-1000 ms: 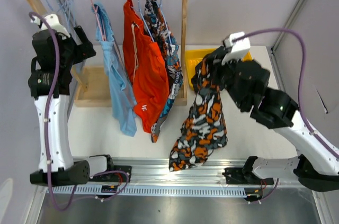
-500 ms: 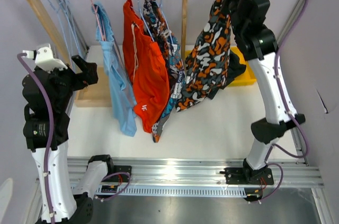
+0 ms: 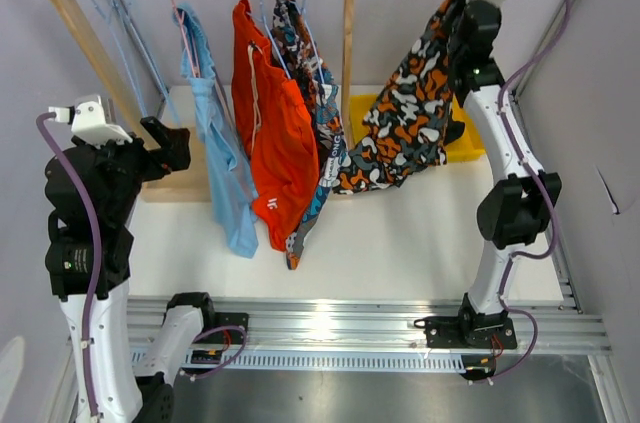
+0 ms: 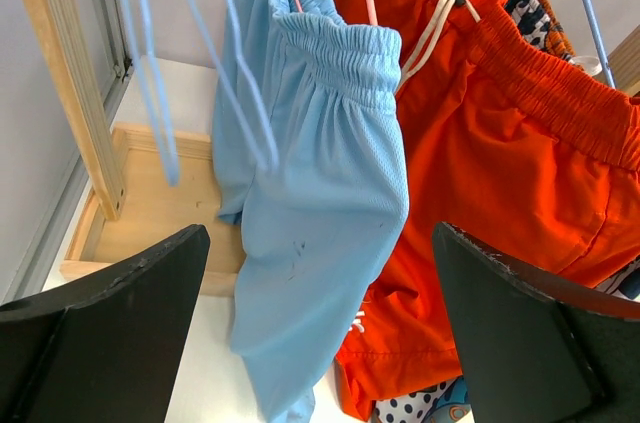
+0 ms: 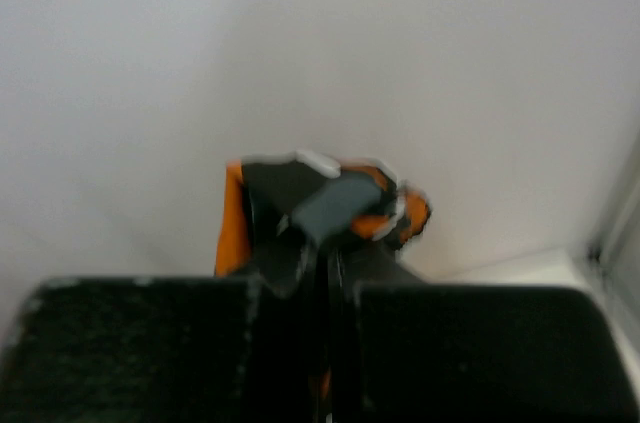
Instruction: Remove the shorts from the hanger
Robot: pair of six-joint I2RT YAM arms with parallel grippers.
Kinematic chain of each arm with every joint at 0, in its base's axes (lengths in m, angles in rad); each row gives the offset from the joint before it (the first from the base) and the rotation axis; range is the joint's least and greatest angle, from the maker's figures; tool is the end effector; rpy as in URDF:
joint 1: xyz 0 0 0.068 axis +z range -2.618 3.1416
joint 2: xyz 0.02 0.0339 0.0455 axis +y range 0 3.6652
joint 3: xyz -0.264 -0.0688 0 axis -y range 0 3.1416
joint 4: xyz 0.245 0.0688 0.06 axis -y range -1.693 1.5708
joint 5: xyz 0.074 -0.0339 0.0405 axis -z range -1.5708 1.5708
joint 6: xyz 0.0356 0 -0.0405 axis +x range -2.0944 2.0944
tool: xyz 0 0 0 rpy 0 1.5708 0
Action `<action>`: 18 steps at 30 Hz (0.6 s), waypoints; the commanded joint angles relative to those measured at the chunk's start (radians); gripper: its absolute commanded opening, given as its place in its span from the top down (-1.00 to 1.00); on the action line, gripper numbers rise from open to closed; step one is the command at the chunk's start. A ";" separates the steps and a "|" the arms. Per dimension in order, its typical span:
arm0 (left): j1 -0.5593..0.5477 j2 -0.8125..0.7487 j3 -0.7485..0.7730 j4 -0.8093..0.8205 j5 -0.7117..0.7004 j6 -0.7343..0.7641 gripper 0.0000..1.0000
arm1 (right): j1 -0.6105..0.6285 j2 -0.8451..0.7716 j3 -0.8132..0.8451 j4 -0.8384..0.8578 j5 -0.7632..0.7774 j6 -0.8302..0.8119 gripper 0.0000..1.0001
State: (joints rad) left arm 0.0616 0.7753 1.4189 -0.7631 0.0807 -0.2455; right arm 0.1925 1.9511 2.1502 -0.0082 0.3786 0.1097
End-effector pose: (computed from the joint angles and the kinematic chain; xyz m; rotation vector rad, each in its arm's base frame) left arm 0.1001 0.0033 0.4802 -0.1990 1.6824 -0.2060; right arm 0.4456 0.0734 0.4862 0.2587 1.3694 -0.0095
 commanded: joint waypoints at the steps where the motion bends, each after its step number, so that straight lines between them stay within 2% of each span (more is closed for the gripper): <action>1: -0.006 0.024 0.023 0.024 -0.012 -0.008 -0.99 | -0.039 -0.015 -0.273 0.249 -0.096 0.180 1.00; 2: -0.006 0.030 0.053 0.018 -0.013 -0.012 -0.99 | -0.053 -0.011 -0.367 0.263 -0.107 0.203 1.00; 4: -0.006 0.044 0.077 0.016 -0.019 -0.018 -0.99 | -0.065 0.005 -0.400 0.216 -0.195 0.270 1.00; 5: -0.005 0.047 0.112 0.018 -0.021 -0.029 -0.99 | -0.082 0.044 -0.368 0.170 -0.229 0.295 0.86; 6: -0.006 0.056 0.123 0.021 -0.015 -0.034 -0.99 | -0.085 0.064 -0.349 0.072 -0.247 0.317 0.64; 7: -0.005 0.076 0.135 0.022 -0.010 -0.040 -0.99 | -0.085 0.075 -0.346 0.039 -0.257 0.332 0.03; 8: -0.005 0.088 0.178 0.024 -0.006 -0.041 -0.99 | -0.082 0.057 -0.410 0.065 -0.256 0.334 -0.92; 9: -0.005 0.105 0.193 0.024 0.004 -0.044 -0.99 | -0.079 0.031 -0.461 0.098 -0.257 0.332 -0.99; 14: -0.006 0.215 0.308 0.060 0.031 -0.066 -0.99 | -0.065 -0.185 -0.717 0.203 -0.225 0.331 -0.99; 18: -0.008 0.318 0.370 0.097 0.044 -0.075 -0.99 | -0.044 -0.476 -0.951 0.218 -0.227 0.328 -0.99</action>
State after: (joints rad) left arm 0.0608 1.0168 1.7401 -0.7223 0.0929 -0.2939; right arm 0.1303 1.7348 1.2976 0.0872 0.1493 0.4225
